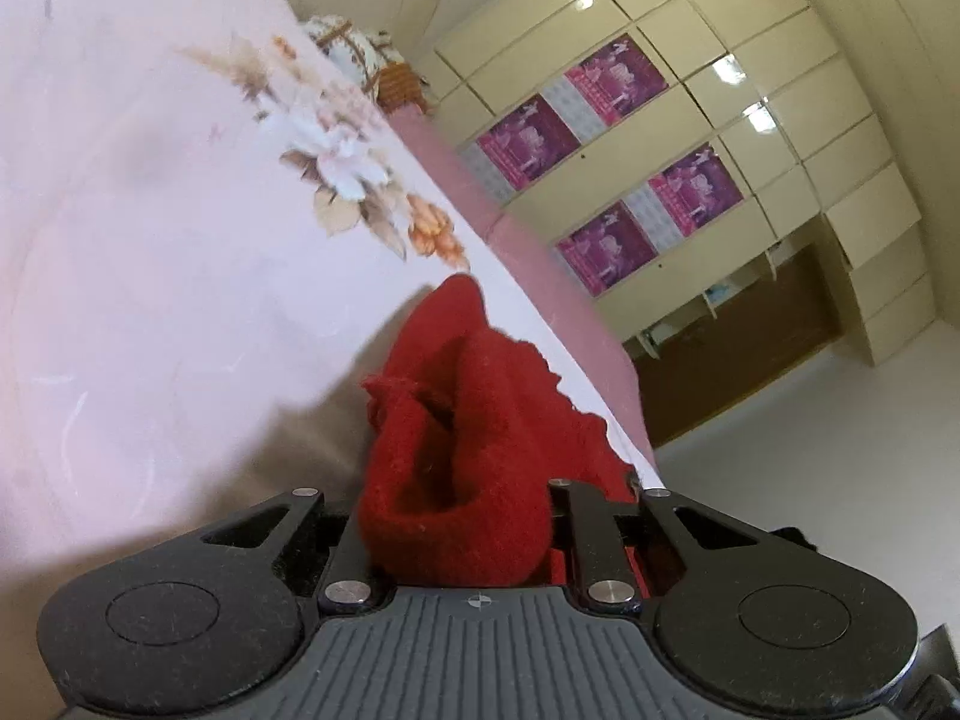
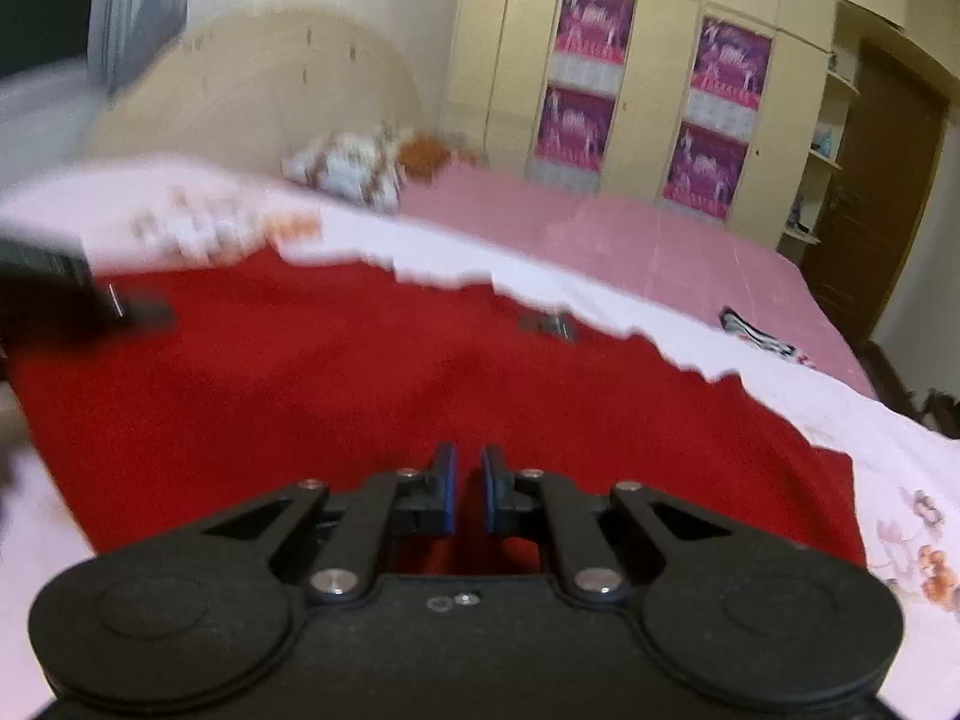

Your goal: Fold small clothes

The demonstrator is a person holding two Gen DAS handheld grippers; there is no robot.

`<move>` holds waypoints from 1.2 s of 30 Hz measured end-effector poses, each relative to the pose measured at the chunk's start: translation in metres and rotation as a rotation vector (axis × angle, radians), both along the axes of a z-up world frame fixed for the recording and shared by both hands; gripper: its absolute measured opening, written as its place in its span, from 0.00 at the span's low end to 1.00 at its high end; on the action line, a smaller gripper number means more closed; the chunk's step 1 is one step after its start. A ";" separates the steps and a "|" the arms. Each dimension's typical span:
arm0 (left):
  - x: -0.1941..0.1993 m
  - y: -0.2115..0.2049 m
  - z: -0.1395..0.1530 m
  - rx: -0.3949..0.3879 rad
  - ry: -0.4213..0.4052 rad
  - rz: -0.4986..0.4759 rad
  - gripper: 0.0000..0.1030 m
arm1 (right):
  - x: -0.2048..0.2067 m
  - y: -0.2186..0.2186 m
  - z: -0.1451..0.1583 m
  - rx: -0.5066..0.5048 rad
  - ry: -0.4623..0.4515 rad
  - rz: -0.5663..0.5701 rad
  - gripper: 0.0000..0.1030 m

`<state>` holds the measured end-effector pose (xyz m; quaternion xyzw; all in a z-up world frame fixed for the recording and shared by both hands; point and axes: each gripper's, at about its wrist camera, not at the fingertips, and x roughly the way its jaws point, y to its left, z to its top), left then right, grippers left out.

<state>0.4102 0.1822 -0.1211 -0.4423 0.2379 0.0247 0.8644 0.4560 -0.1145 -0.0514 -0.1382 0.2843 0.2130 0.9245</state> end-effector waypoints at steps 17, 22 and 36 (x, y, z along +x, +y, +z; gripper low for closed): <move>0.026 -0.036 0.085 0.224 -0.126 -0.220 0.20 | 0.022 -0.001 -0.017 0.062 0.119 -0.082 0.12; 0.053 -0.107 0.130 0.381 -0.183 -0.459 0.20 | 0.039 -0.057 -0.010 0.441 0.277 -0.192 0.15; 0.041 -0.202 0.104 0.396 -0.124 -0.774 0.65 | -0.004 -0.262 0.005 1.079 0.405 -0.378 0.67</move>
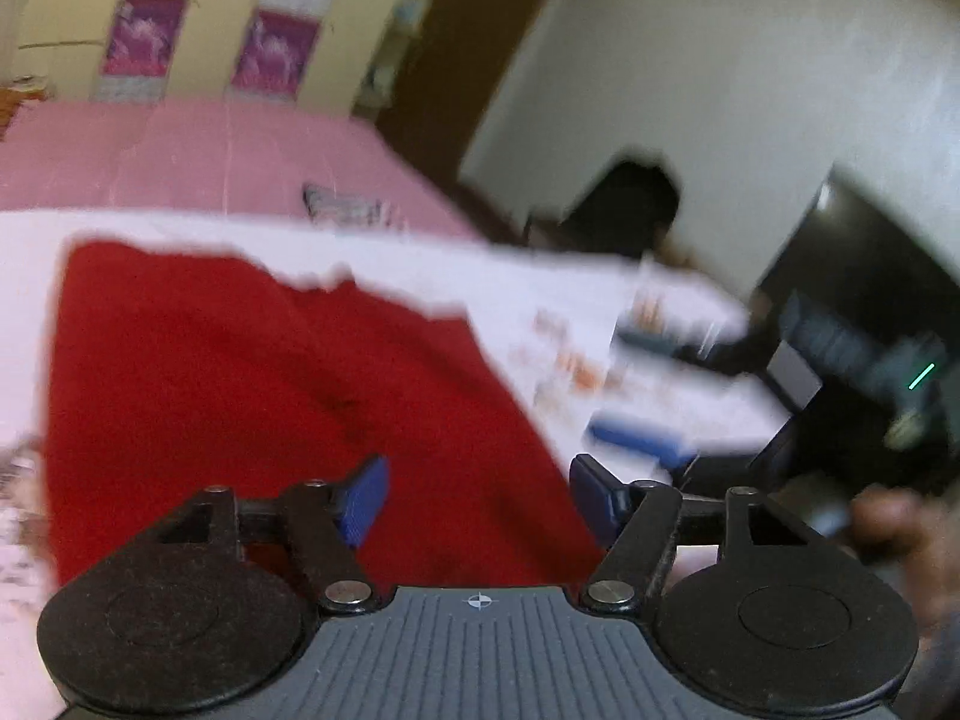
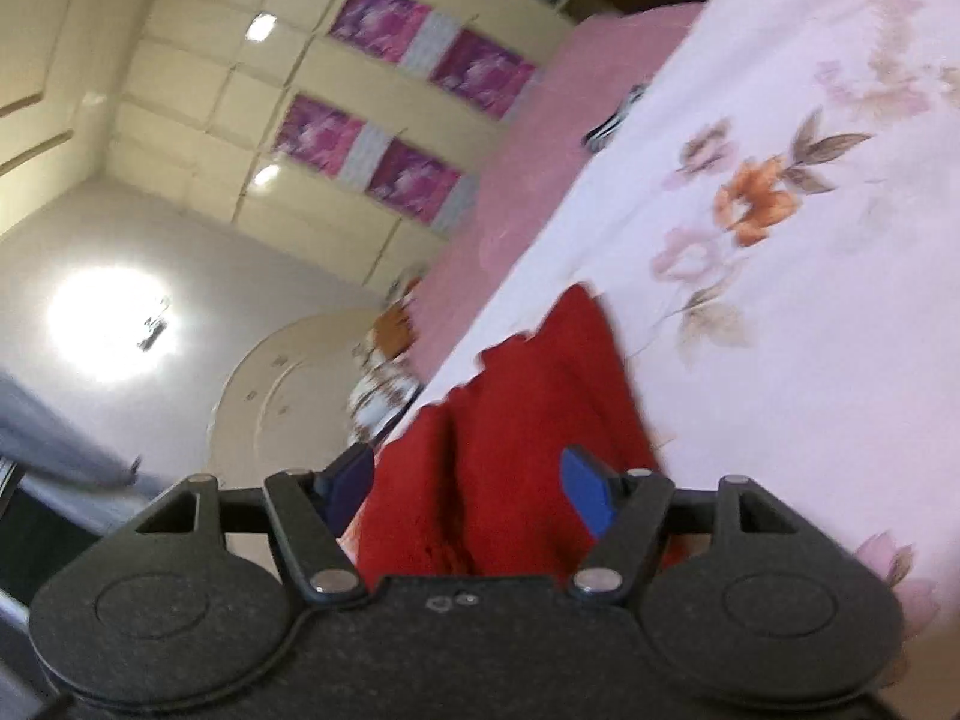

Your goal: Fold small clothes

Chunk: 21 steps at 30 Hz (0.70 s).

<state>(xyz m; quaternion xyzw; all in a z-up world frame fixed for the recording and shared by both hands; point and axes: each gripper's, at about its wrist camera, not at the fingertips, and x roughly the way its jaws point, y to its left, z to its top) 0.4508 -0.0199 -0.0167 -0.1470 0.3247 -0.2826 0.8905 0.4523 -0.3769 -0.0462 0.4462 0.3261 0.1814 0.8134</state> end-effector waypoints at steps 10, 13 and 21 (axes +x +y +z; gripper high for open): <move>0.006 0.141 -0.021 -0.159 0.080 0.344 0.71 | 0.037 0.077 -0.018 0.017 0.068 0.258 0.67; 0.017 0.136 -0.035 -0.107 0.158 0.376 0.71 | 0.044 0.087 -0.018 0.020 0.100 0.309 0.67; 0.028 0.125 -0.067 -0.104 0.251 0.353 0.72 | 0.066 0.108 -0.019 -0.036 0.144 0.441 0.65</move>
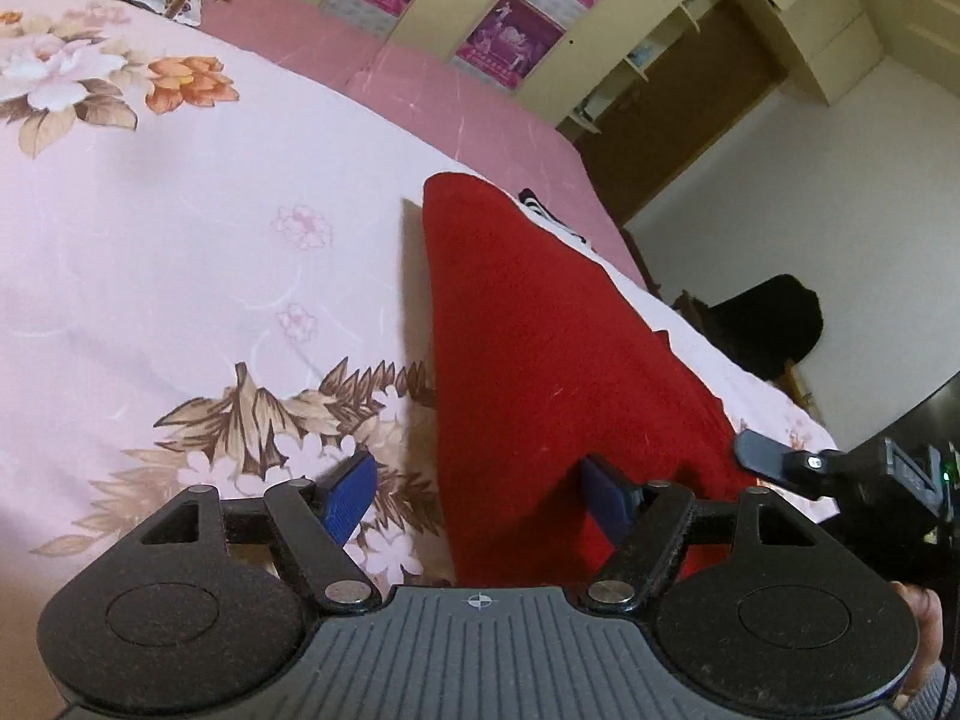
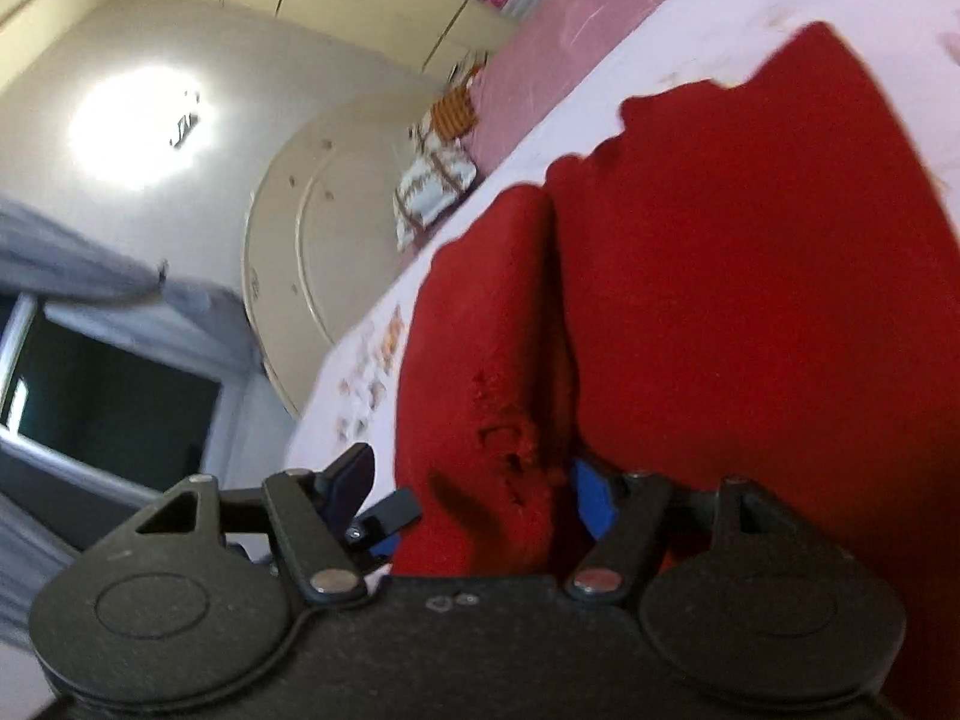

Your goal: Fold small clothes

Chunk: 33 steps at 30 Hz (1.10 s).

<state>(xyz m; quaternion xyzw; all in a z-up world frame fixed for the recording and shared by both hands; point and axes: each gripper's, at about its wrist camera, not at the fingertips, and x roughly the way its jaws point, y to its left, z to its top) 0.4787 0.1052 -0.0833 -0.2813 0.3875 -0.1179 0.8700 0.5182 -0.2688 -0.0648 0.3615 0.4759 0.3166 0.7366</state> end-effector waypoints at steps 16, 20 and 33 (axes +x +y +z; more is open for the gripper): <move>0.027 -0.033 0.039 0.088 -0.144 -0.049 0.73 | -0.067 0.058 0.105 -0.613 -0.580 0.099 0.16; 0.033 -0.086 0.047 0.200 -0.166 -0.161 0.73 | -0.089 0.020 0.121 -0.686 -0.600 0.021 0.16; 0.046 -0.097 0.022 0.192 -0.062 -0.225 0.81 | -0.072 -0.069 0.048 -0.349 -0.261 -0.240 0.52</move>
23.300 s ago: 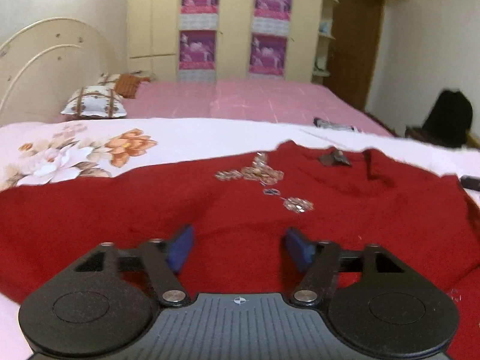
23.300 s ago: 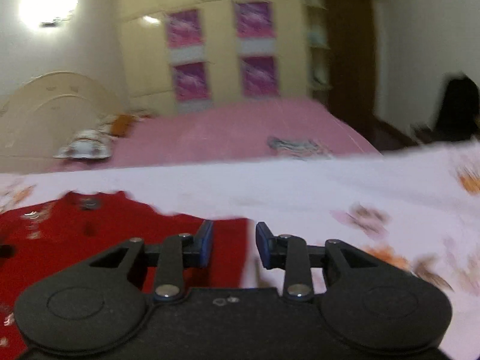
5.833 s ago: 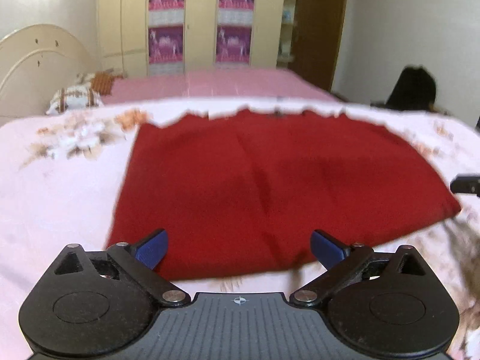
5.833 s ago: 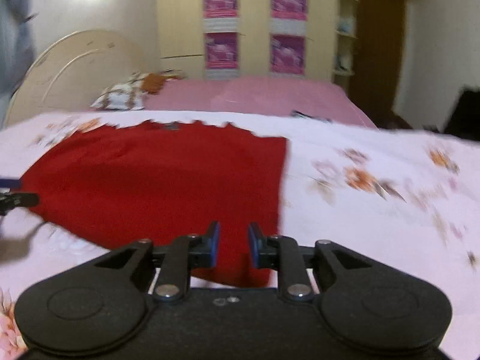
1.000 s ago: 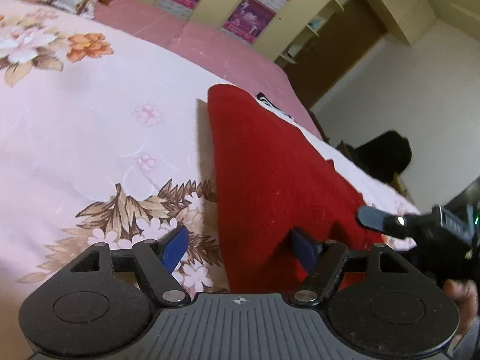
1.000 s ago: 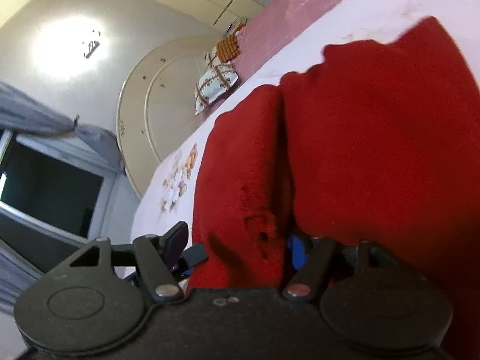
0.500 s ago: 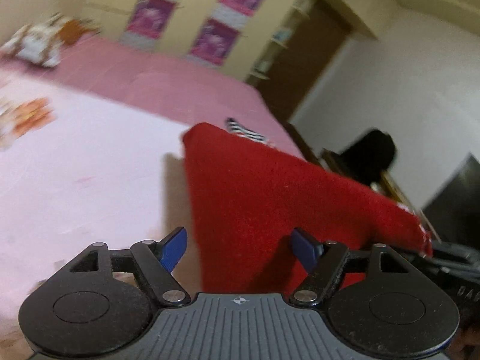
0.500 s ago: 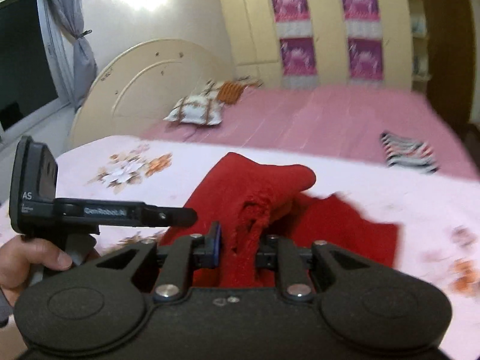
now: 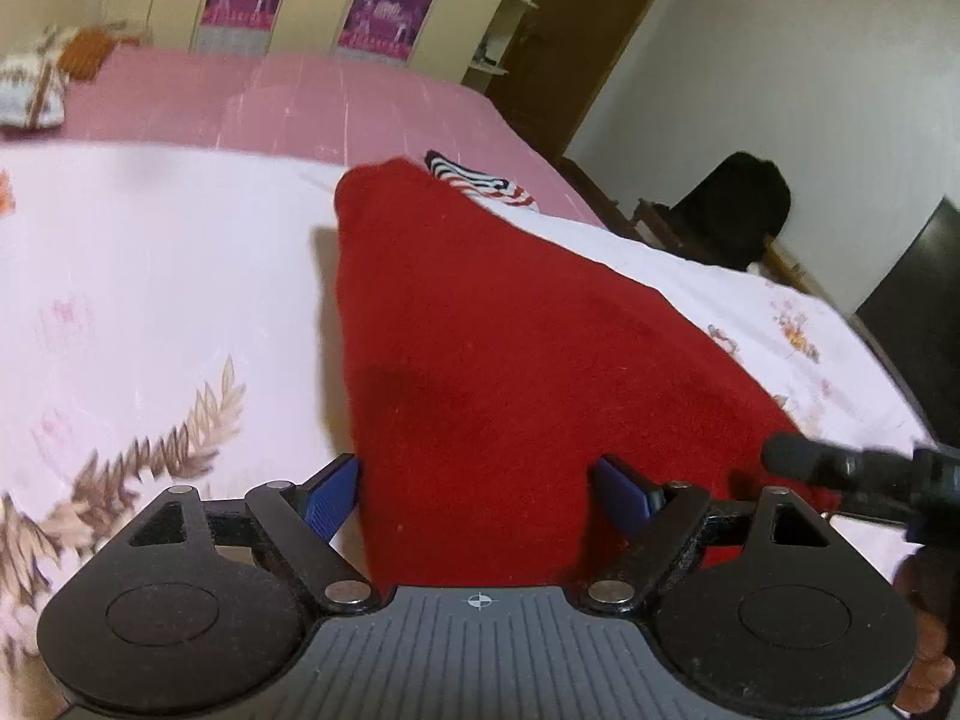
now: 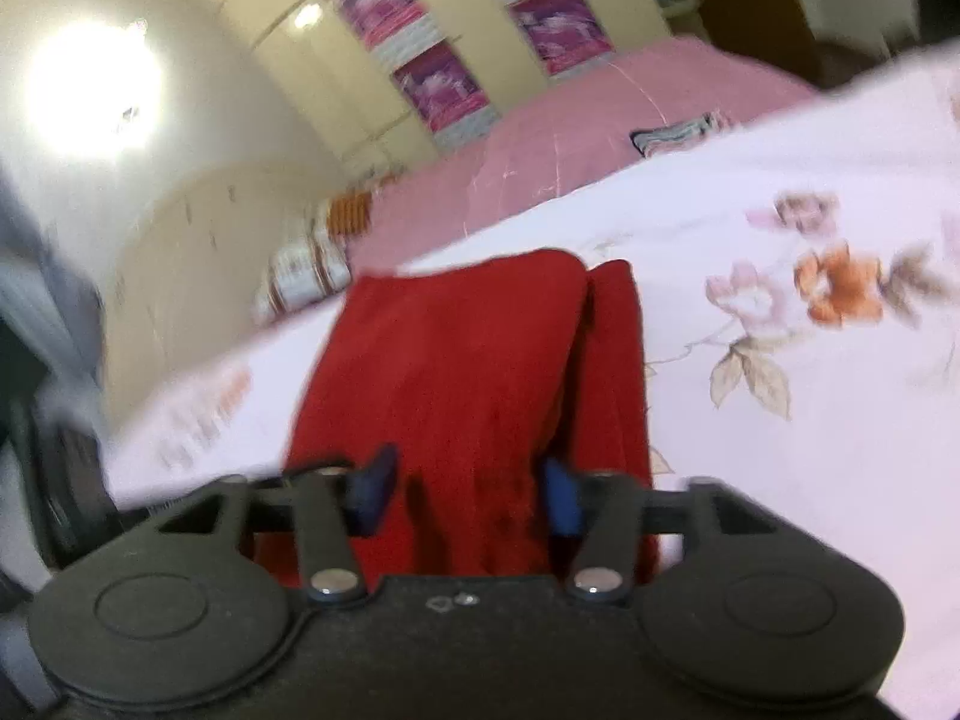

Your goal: Fold small clothes

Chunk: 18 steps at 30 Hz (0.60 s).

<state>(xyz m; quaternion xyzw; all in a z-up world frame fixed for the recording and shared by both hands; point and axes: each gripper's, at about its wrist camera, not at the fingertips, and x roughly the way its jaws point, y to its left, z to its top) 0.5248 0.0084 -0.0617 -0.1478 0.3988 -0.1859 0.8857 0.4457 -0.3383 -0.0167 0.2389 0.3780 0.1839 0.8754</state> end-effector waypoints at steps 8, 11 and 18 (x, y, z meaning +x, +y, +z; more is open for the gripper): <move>0.001 -0.005 -0.004 -0.005 -0.013 0.003 0.81 | 0.017 0.009 0.009 -0.030 -0.056 0.011 0.13; 0.000 -0.014 -0.002 0.057 -0.017 -0.010 0.81 | 0.008 0.012 0.019 -0.102 -0.120 0.026 0.13; 0.002 -0.014 0.004 0.060 0.006 -0.013 0.84 | 0.026 0.007 -0.012 -0.134 -0.001 -0.023 0.25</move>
